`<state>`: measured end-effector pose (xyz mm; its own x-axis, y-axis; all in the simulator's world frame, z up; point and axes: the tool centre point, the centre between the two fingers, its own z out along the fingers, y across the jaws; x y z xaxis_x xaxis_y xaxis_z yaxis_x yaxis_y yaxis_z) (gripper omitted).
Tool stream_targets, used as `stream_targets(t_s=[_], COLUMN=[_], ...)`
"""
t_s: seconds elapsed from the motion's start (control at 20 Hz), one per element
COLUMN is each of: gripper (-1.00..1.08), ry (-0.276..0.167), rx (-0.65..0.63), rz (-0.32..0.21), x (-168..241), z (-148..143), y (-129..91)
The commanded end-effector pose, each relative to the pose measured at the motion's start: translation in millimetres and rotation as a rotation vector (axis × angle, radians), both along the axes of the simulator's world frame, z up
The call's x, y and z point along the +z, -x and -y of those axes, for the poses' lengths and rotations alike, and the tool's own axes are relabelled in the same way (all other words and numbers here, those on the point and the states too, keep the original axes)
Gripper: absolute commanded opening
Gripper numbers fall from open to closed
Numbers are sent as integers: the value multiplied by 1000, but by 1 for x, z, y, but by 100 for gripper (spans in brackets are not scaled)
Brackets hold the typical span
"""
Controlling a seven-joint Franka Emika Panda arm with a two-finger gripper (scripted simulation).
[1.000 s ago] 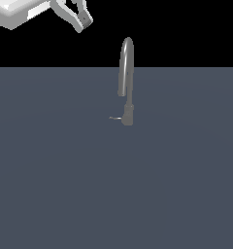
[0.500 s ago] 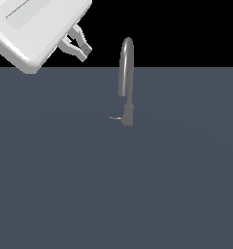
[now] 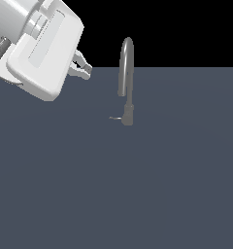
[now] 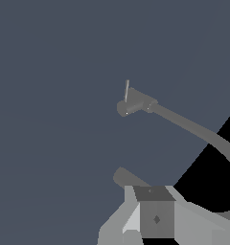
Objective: Turn on the faucet by rotating a designated handle.
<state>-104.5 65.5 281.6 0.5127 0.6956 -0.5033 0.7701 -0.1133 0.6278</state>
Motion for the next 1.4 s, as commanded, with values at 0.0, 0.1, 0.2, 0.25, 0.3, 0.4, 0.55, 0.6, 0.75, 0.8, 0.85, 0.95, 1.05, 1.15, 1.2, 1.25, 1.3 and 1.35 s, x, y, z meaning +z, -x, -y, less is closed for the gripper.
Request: stream_targets(t_s=[0.0, 0.1, 0.2, 0.25, 0.3, 0.4, 0.55, 0.6, 0.75, 0.8, 0.85, 0.95, 1.05, 1.15, 1.2, 1.25, 1.3, 1.35], gripper=[-100, -100, -100, -100, -100, -100, -100, -100, -100, -100, -100, -100, -100, -100, -100, -100, -100, -100], ry=[37, 66, 95, 110, 124, 152, 195, 210, 253, 267, 282, 311, 341, 371, 386, 401, 416, 431], rx=[41, 71, 101, 116, 131, 160, 204, 219, 263, 278, 293, 322, 352, 382, 397, 412, 428, 443], rz=[-1, -3, -4, -4, -4, -5, -7, -7, -8, -8, -9, -9, -10, -11, -11, -11, -12, -12], x=[-8, -15, -21, -25, -28, -34, -44, -47, -56, -59, -62, -69, -75, -81, -85, -88, -91, -94], z=[0, 0, 0, 0, 0, 0, 1, 1, 2, 2, 3, 4, 4, 6, 6, 7, 7, 8], y=[-4, -7, -11, -12, -14, -17, -22, -23, -28, -30, -31, -35, -38, -41, -43, -45, -46, -48])
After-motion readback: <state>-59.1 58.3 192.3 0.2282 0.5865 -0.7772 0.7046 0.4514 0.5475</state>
